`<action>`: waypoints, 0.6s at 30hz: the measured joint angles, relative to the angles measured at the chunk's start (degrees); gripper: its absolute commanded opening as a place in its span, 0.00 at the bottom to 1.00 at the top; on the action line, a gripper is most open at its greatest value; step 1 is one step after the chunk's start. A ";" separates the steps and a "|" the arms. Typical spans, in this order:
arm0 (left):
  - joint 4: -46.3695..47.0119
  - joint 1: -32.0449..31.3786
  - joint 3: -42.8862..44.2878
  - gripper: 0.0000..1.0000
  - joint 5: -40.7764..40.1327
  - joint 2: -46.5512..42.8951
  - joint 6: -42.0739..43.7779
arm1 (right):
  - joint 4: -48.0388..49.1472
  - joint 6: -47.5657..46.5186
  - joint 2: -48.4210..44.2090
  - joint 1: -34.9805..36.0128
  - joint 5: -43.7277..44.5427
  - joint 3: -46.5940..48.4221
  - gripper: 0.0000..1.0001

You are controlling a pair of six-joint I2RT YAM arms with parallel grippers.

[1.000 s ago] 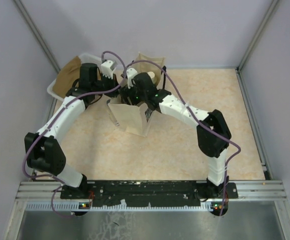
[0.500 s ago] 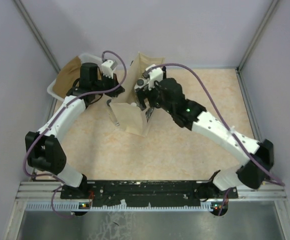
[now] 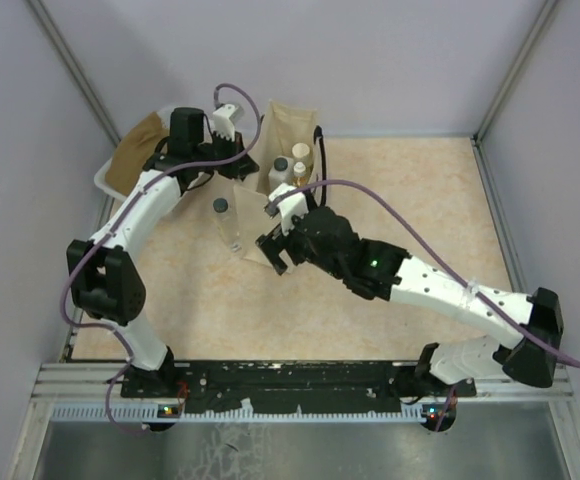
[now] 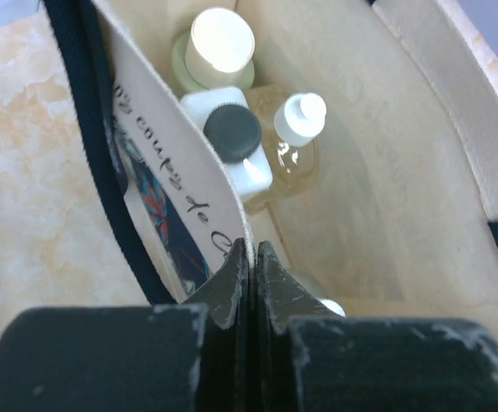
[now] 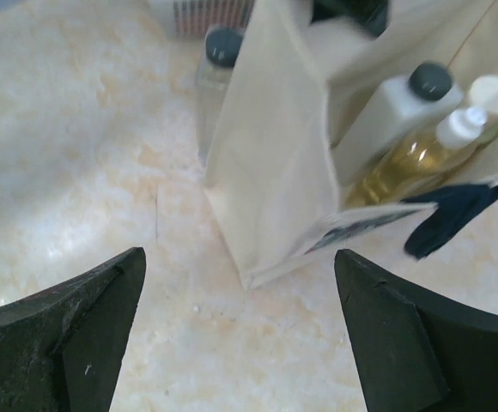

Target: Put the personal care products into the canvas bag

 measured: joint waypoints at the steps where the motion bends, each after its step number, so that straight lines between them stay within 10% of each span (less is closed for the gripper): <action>1: -0.46 0.00 1.33 0.00 0.15 1.09 -0.02 | -0.44 0.04 0.76 0.42 -0.04 -0.92 0.92; 18: -2.05 0.07 11.23 0.00 2.56 10.25 -0.44 | 13.57 -8.31 20.52 7.82 -2.03 0.33 0.99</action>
